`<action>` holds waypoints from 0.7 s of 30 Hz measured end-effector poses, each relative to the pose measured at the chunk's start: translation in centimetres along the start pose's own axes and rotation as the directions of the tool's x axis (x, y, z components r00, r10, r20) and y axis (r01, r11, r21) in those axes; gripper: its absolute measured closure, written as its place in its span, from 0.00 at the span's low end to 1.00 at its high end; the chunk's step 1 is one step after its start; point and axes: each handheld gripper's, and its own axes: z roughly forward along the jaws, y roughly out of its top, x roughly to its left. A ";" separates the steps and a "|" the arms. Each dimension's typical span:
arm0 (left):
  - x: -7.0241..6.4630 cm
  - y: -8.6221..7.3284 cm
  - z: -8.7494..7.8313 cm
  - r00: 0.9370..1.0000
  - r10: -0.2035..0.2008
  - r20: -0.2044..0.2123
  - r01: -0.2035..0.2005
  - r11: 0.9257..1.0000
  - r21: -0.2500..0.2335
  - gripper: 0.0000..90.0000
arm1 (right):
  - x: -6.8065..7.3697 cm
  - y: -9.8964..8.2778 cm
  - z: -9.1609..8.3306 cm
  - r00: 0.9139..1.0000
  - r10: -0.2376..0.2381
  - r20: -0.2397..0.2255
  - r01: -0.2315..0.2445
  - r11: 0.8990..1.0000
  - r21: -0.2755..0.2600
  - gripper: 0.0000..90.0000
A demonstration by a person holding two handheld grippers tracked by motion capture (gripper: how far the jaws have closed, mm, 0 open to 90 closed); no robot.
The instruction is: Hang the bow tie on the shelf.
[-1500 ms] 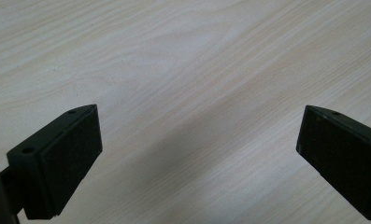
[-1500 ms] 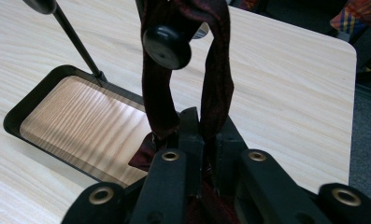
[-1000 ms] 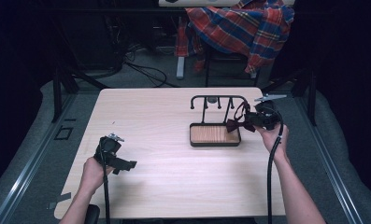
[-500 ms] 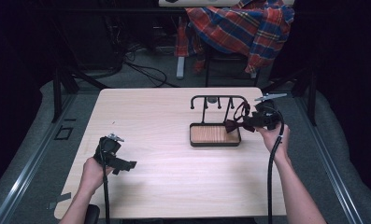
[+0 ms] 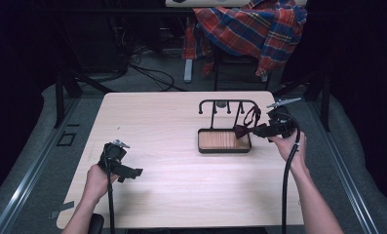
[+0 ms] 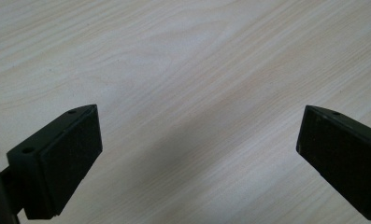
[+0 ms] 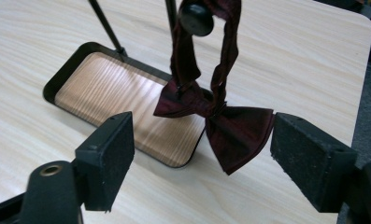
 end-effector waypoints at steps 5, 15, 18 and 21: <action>0.0 0.0 0.0 1.000 -0.004 0.002 0.004 1.000 -0.003 0.00 | 0.3 -0.7 -0.5 1.000 -0.023 -0.014 0.023 1.000 0.011 0.19; 0.1 -0.1 -0.1 1.000 -0.005 0.002 0.005 1.000 -0.004 0.00 | 1.5 -1.3 -1.5 0.997 -0.064 -0.031 0.065 0.997 0.028 0.15; 0.0 -0.1 -0.1 1.000 -0.005 0.002 0.005 1.000 -0.004 0.00 | 1.8 -1.5 -1.5 0.997 -0.068 -0.049 0.070 0.997 0.044 0.10; 0.0 -0.1 -0.1 1.000 -0.002 0.002 0.002 1.000 -0.002 0.00 | 2.0 -1.7 -1.4 0.995 -0.075 -0.064 0.079 0.995 0.065 0.07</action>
